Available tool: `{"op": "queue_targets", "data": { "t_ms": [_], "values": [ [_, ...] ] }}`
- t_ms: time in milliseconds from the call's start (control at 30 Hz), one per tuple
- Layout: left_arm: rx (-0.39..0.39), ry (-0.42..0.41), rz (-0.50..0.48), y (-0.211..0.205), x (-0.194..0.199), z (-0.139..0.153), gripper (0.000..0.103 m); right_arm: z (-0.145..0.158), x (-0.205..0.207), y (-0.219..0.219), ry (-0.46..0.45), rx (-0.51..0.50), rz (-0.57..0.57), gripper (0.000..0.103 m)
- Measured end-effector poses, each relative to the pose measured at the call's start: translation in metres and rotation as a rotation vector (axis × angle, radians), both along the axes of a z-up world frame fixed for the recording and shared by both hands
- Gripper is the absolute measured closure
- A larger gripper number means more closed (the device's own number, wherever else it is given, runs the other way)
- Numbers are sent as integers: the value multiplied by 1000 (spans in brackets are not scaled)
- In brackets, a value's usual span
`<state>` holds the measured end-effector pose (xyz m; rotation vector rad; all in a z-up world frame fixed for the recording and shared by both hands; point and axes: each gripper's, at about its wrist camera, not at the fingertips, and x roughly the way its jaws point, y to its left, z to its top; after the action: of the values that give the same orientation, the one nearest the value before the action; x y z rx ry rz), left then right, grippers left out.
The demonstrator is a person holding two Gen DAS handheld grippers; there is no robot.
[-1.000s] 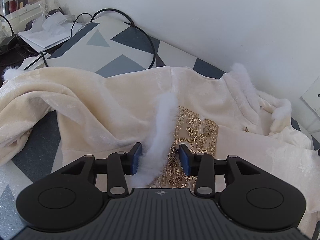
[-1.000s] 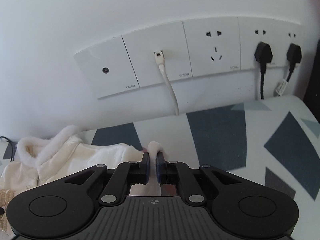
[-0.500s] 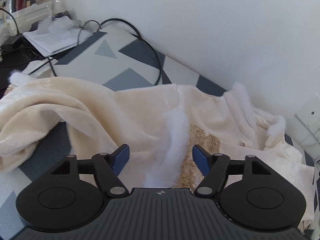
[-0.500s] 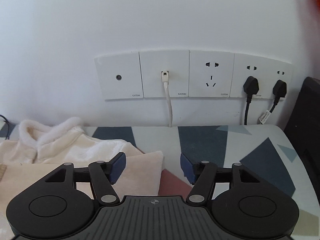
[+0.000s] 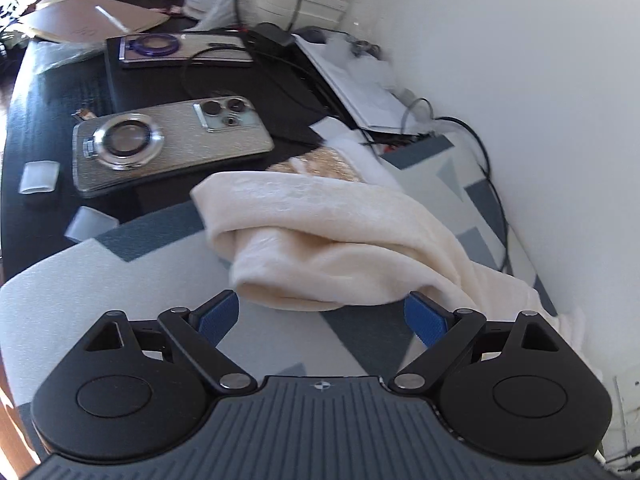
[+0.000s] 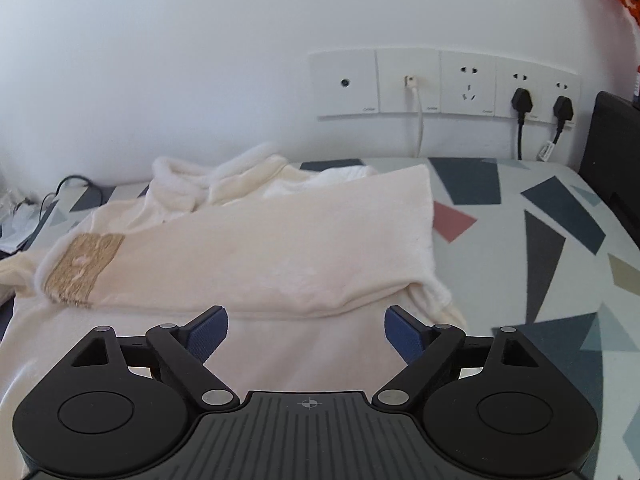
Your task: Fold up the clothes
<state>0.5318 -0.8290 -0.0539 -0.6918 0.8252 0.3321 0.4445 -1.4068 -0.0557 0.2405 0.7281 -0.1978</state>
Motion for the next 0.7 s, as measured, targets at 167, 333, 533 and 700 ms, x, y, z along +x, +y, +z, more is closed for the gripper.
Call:
{"op": "queue_targets", "data": {
  "t_ms": [167,333,533,700],
  "values": [
    [-95,2,53,21,-3,-11,11,-10,11,35,64,-35,57,19],
    [-169,-19,93,28,4,-18,2,-11,9,49,79,-33,57,19],
    [-66,14,65,22,25,-14,77,-10,1,53,91,-43,33,19],
    [179,-151,-66,-26,30,34,91,-6,-10,42,73,-37,-26,19]
  ]
}}
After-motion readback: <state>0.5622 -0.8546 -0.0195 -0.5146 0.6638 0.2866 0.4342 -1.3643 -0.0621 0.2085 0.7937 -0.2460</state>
